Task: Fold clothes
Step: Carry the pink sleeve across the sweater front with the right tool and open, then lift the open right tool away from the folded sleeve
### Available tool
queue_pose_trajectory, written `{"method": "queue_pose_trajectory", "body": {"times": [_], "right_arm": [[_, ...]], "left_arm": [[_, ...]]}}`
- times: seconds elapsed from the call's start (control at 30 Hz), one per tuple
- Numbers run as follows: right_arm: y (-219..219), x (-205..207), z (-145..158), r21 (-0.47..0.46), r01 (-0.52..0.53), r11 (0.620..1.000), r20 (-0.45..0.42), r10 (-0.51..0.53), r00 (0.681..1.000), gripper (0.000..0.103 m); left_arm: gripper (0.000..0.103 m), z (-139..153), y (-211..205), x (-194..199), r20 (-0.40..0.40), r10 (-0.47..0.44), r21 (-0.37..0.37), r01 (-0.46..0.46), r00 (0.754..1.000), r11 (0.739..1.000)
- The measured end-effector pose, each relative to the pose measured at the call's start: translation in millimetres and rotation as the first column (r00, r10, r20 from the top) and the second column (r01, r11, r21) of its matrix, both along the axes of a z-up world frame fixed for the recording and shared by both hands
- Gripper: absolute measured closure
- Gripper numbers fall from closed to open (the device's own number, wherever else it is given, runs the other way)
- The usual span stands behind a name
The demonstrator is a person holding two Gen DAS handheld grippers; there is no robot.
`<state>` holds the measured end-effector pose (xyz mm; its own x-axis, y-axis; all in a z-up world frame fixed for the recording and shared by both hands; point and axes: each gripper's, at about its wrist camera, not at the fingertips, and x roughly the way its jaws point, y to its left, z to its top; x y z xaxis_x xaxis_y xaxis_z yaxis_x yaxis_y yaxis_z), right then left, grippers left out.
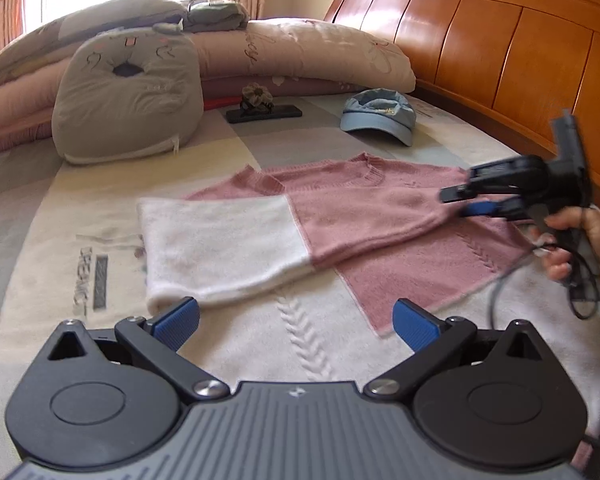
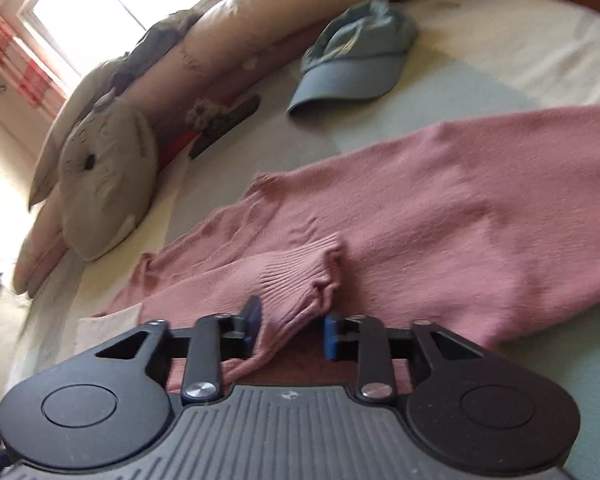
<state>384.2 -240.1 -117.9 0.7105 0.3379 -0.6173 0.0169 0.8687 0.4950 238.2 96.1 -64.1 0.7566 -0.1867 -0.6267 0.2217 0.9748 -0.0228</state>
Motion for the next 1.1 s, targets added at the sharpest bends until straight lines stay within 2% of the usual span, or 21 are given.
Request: {"method": "queue_pose_trajectory", "body": {"times": [0.03,0.17,0.27,0.33,0.37,0.47,0.57,0.63,0.77,0.87,0.93,1.1], "right_arm": [[-1,-8,5,-0.039,0.02,0.999,0.028,-0.019,0.999,0.038],[1,-22,19,-0.089,-0.013,0.996,0.099,0.022,0.995,0.031],[8,-24,26,-0.122,-0.079,0.989,0.119,0.093,0.988,0.025],[15,-24,31,-0.148,-0.131,0.98,0.128,0.151,0.98,0.021],[18,-24,33,-0.162,-0.157,0.974,0.132,0.179,0.975,0.02],[34,-22,37,-0.252,-0.236,0.938,0.149,0.279,0.949,0.02],[51,-18,37,-0.333,-0.281,0.9,0.155,0.346,0.925,0.02],[59,-16,36,-0.335,-0.305,0.891,0.154,0.371,0.916,0.02],[63,-22,34,-0.296,-0.348,0.889,0.141,0.401,0.905,0.02],[55,-31,35,-0.311,-0.355,0.882,0.119,0.406,0.906,0.02],[45,-38,36,-0.323,-0.35,0.879,0.1,0.399,0.911,0.02],[22,-65,39,-0.354,-0.337,0.872,0.061,0.381,0.922,0.015]], "left_arm": [[0.001,-1,1,7,0.01,-0.006,0.01,0.006,1.0,1.0],[0.001,-12,7,46,0.023,-0.028,-0.001,0.028,0.999,1.0],[0.001,-34,19,76,-0.031,-0.011,-0.049,0.009,0.999,0.999],[0.003,-52,31,89,-0.116,0.06,-0.037,-0.065,0.991,0.997],[0.003,-58,36,91,-0.128,0.084,-0.023,-0.088,0.988,0.996],[0.003,-46,43,82,-0.1,0.067,-0.043,-0.072,0.993,0.996],[0.002,-27,43,85,-0.033,0.023,-0.052,-0.024,0.999,0.998],[0.002,-23,40,99,-0.023,0.003,-0.045,-0.004,1.0,0.999],[0.002,-42,42,134,-0.077,0.023,-0.049,-0.027,0.997,0.998],[0.002,-58,47,145,-0.141,0.082,-0.022,-0.086,0.987,0.996],[0.002,-52,46,140,-0.148,0.076,-0.009,-0.078,0.986,0.997],[0.002,-18,42,111,-0.092,0.036,0.007,-0.036,0.995,0.999]]}}
